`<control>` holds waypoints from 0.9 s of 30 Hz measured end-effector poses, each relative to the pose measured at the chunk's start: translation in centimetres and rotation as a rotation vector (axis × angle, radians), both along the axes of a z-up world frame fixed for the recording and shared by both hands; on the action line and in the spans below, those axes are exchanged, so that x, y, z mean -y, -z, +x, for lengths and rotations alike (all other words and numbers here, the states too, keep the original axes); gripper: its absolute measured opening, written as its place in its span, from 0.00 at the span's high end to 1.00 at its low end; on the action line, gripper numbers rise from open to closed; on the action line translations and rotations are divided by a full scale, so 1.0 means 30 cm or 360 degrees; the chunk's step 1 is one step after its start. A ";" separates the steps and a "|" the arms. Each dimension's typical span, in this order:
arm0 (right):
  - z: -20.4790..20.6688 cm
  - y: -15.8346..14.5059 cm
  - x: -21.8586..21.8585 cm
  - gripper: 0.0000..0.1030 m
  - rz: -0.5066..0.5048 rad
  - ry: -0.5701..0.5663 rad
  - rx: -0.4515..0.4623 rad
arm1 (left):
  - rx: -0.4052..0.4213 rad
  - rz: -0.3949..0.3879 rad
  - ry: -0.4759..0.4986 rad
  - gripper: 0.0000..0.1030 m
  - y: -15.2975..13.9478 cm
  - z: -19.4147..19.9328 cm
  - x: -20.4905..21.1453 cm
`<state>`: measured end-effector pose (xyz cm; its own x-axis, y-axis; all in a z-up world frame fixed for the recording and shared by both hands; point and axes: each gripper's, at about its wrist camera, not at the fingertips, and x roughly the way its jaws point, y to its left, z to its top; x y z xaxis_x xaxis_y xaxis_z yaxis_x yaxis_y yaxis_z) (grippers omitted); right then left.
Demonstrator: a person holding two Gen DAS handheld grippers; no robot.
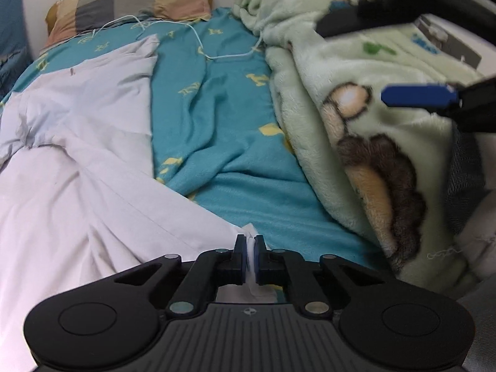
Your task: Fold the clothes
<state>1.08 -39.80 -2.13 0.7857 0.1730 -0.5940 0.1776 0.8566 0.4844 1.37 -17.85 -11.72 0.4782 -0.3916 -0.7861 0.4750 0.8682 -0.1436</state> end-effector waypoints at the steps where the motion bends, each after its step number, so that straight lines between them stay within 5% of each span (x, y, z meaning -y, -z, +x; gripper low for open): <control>1: 0.000 0.003 0.002 0.26 0.0008 -0.0004 -0.0001 | -0.0010 -0.0046 0.0005 0.97 -0.020 -0.002 -0.026; 6: -0.009 0.005 0.018 0.26 0.0065 -0.0004 0.0011 | -0.0096 -0.0286 0.0030 0.97 -0.155 -0.010 -0.229; 9: -0.005 0.008 0.017 0.26 0.0096 -0.0018 0.0014 | -0.0166 -0.0320 -0.0082 0.97 -0.214 0.007 -0.412; 13: 0.019 0.017 -0.007 0.26 0.0097 -0.0063 -0.0016 | -0.0222 -0.0189 -0.0347 0.97 -0.208 0.049 -0.635; 18: 0.040 0.027 -0.062 0.26 0.0040 -0.0133 -0.0076 | -0.0446 -0.0132 -0.0619 0.94 -0.078 0.122 -0.808; 21: 0.047 0.037 -0.103 0.26 0.0015 -0.0210 -0.0111 | -0.0441 -0.0186 -0.0618 0.83 -0.085 0.107 -0.836; 23: 0.054 0.048 -0.134 0.25 0.0026 -0.0285 -0.0132 | -0.0368 -0.0215 -0.0589 0.64 -0.125 0.092 -0.829; 27: 0.098 0.104 -0.224 0.25 0.0228 -0.0606 -0.0203 | -0.0223 -0.0322 -0.0573 0.55 -0.207 0.042 -0.838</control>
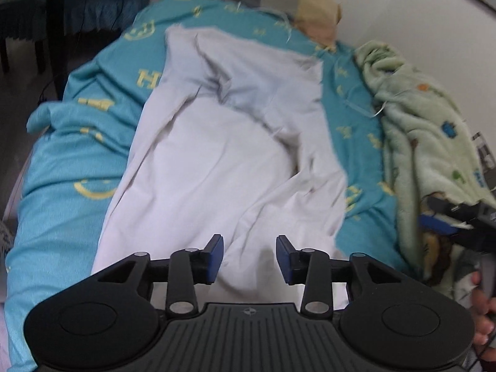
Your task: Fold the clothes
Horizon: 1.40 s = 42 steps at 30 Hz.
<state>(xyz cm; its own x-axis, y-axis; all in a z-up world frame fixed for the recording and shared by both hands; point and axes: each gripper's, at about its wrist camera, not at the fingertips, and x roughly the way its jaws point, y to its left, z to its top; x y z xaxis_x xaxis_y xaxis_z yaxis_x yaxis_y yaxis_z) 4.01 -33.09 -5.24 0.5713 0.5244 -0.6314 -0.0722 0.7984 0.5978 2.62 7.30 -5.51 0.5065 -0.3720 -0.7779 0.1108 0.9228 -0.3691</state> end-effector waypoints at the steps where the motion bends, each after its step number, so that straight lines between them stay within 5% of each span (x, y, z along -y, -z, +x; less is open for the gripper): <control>1: 0.012 0.013 -0.034 0.25 0.0040 -0.0089 -0.0018 | 0.0030 -0.0028 -0.0019 0.53 -0.013 -0.011 -0.013; 5: 0.050 0.044 -0.194 0.25 0.0087 -0.0410 -0.0020 | 0.0091 -0.0150 -0.0223 0.50 -0.038 -0.032 -0.100; 8: 0.081 0.066 -0.329 0.25 -0.0078 -0.0553 -0.0003 | 0.0083 -0.0249 -0.0354 0.49 -0.037 -0.021 -0.168; 15: 0.055 0.172 -0.519 0.24 -0.0454 -0.0977 -0.0084 | 0.0034 -0.0262 -0.0418 0.49 0.004 -0.001 -0.227; 20: -0.039 0.127 -0.503 0.27 -0.0467 -0.1071 -0.0184 | 0.0030 -0.0328 -0.0411 0.49 0.018 -0.013 -0.259; 25: -0.128 0.084 -0.521 0.32 -0.0546 -0.0946 -0.0271 | 0.0007 -0.0353 -0.0403 0.49 0.038 -0.015 -0.277; 30: -0.203 0.084 -0.559 0.68 -0.0693 -0.0751 -0.0241 | -0.0038 -0.0322 -0.0404 0.49 0.055 -0.001 -0.271; 33: -0.214 0.051 -0.502 0.81 -0.0530 -0.0565 -0.0242 | -0.0039 -0.0264 -0.0408 0.49 0.054 -0.004 -0.263; 38: -0.280 -0.065 -0.365 0.85 -0.0220 -0.0240 -0.0188 | -0.0048 -0.0229 -0.0452 0.49 0.049 -0.010 -0.262; 42: -0.347 -0.054 -0.222 0.85 0.0009 0.0096 -0.0338 | -0.0057 -0.0190 -0.0454 0.49 0.045 -0.007 -0.245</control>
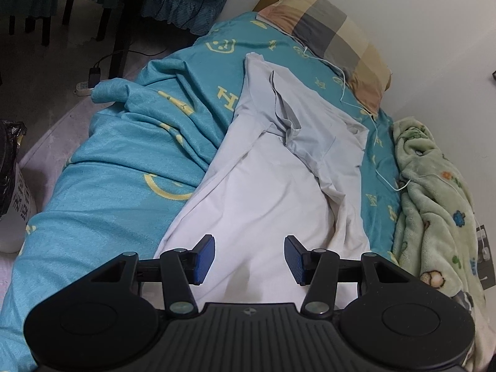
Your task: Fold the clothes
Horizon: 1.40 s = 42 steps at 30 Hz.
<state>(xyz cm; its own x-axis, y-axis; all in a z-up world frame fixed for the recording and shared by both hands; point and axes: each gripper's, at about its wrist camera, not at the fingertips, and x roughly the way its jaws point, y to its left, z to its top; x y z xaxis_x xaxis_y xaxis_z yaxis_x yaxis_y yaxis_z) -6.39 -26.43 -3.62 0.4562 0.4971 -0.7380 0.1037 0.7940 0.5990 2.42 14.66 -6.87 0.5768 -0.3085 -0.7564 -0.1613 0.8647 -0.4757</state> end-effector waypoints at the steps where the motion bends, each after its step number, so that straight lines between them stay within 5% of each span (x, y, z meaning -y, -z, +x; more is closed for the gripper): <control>1: -0.016 0.019 0.027 0.85 0.0046 0.0068 -0.0036 | -0.0006 0.0014 0.0002 0.49 0.001 0.002 0.005; 6: -0.056 0.105 0.047 0.85 -0.0015 0.0132 -0.0078 | -0.0031 0.0069 0.0005 0.48 0.006 0.006 0.020; 14: -0.062 0.038 0.072 0.77 -0.0077 0.0129 0.0045 | -0.0036 0.0084 0.0003 0.42 0.001 0.000 0.022; 16: -0.070 0.007 0.095 0.59 -0.0129 0.0157 0.0097 | -0.0038 0.0093 0.0008 0.41 0.001 0.000 0.024; 18: -0.071 -0.032 0.110 0.26 -0.0184 0.0169 0.0179 | -0.0038 0.0111 0.0019 0.40 -0.002 0.000 0.028; 19: -0.069 -0.053 0.114 0.21 -0.0208 0.0170 0.0225 | -0.0035 0.0121 0.0024 0.40 -0.004 -0.001 0.030; 26: 0.078 -0.154 0.040 0.21 -0.0360 0.0036 0.0397 | 0.0002 0.0201 0.0063 0.31 -0.029 -0.013 0.049; 33: 0.272 -0.123 -0.016 0.21 -0.0372 -0.0008 0.0522 | 0.0015 0.0311 0.0120 0.24 -0.039 -0.007 0.075; 38: 0.320 -0.055 -0.051 0.21 -0.0438 -0.0054 0.0555 | 0.0059 0.0616 0.0408 0.22 -0.062 0.047 0.148; 42: 0.343 0.013 -0.085 0.21 -0.0522 -0.0122 0.0539 | 0.0101 0.0685 0.0532 0.21 -0.058 0.090 0.174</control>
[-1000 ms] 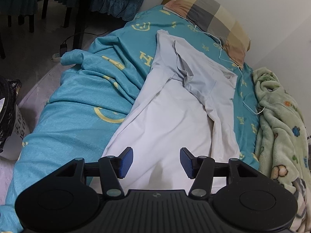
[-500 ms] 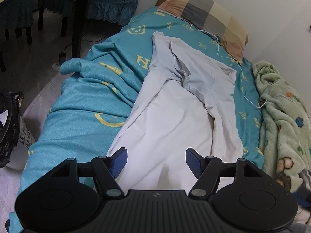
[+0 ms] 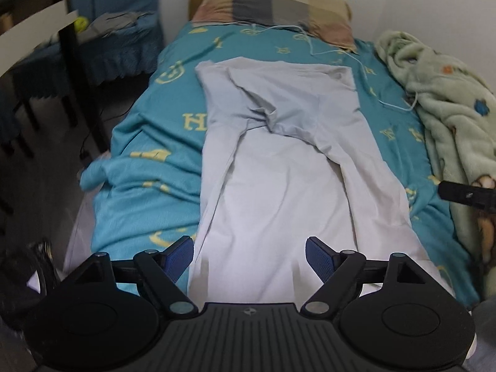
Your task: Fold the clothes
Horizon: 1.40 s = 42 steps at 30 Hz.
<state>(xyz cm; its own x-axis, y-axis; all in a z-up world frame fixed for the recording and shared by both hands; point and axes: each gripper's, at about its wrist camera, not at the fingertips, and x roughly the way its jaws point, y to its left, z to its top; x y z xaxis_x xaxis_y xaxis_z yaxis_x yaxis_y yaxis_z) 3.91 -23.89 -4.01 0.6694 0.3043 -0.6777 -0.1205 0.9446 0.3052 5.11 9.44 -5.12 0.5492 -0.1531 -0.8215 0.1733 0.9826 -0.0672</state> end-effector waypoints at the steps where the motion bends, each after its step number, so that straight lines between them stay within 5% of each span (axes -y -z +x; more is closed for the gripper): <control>1: 0.007 0.016 -0.004 0.21 0.0000 -0.0005 -0.0017 | -0.0013 0.0004 0.0018 0.21 0.012 0.012 0.004; 12: 0.032 0.042 0.073 0.22 0.0131 0.0134 -0.0067 | -0.0134 0.0051 0.0048 0.21 0.131 0.146 -0.066; 18: 0.074 0.081 0.097 0.22 0.0219 0.0199 -0.0150 | -0.0232 -0.0048 0.0011 0.29 0.182 0.191 -0.115; 21: 0.089 0.100 0.087 0.22 0.0243 0.0194 -0.0198 | -0.0290 -0.0065 0.0006 0.57 0.213 0.194 -0.117; 22: 0.092 0.101 0.084 0.22 0.0248 0.0189 -0.0203 | -0.0290 -0.0054 0.0012 0.84 0.214 0.189 -0.113; 23: 0.091 0.100 0.083 0.22 0.0249 0.0184 -0.0200 | -0.0287 -0.0040 0.0020 0.93 0.214 0.184 -0.109; 25: 0.089 0.093 0.088 0.22 0.0243 0.0192 -0.0185 | -0.0224 -0.0025 0.0028 0.96 0.175 0.159 -0.091; 31: 0.090 0.102 0.141 0.22 0.0264 0.0301 -0.0200 | -0.0048 0.0040 0.0206 0.96 0.038 0.083 0.120; 36: 0.092 0.116 0.164 0.22 0.0275 0.0340 -0.0228 | -0.0040 0.0109 0.0489 0.92 0.077 0.080 0.395; 40: 0.082 0.119 0.179 0.22 0.0265 0.0341 -0.0235 | -0.0155 0.0109 0.0551 0.78 0.140 0.102 0.417; 42: 0.077 0.120 0.192 0.22 0.0279 0.0354 -0.0238 | -0.0191 0.0053 0.0555 0.60 0.123 0.087 0.371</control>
